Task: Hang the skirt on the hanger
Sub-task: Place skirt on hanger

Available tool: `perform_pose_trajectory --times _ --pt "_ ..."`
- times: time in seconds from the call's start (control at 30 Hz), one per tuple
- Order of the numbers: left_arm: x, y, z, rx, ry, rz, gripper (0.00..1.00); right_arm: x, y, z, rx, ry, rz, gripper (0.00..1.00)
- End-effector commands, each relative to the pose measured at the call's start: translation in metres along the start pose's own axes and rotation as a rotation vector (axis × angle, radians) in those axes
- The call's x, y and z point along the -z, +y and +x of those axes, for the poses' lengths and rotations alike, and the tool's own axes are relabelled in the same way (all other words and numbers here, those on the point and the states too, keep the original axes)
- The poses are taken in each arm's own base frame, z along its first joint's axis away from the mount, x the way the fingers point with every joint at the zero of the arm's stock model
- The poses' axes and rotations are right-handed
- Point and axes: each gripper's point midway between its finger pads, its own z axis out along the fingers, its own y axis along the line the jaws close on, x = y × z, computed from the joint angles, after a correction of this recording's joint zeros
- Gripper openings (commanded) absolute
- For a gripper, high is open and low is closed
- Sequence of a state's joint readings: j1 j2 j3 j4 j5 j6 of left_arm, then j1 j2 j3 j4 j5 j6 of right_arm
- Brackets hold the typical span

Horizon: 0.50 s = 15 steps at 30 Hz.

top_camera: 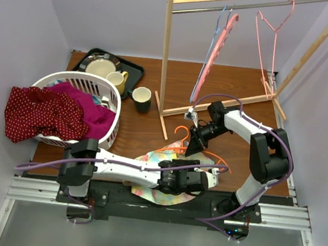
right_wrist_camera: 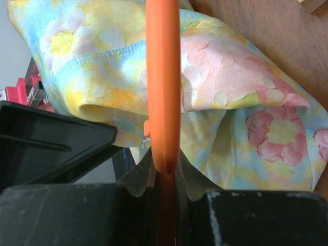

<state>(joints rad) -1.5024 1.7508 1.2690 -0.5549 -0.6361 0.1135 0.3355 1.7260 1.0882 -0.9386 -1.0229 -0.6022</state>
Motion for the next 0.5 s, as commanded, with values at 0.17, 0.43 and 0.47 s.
perform_pose_trajectory --times 0.17,0.43,0.47 --pt "-0.011 0.004 -0.006 -0.028 -0.034 0.026 0.07 0.002 0.001 -0.003 0.03 -0.001 0.015 0.0" --pt "0.021 0.026 -0.054 0.159 -0.256 0.081 0.0 0.004 0.008 -0.004 0.057 -0.008 -0.008 0.0" --pt "0.027 0.03 -0.062 0.179 -0.285 0.088 0.0 0.004 0.012 -0.004 0.058 -0.009 -0.02 0.0"
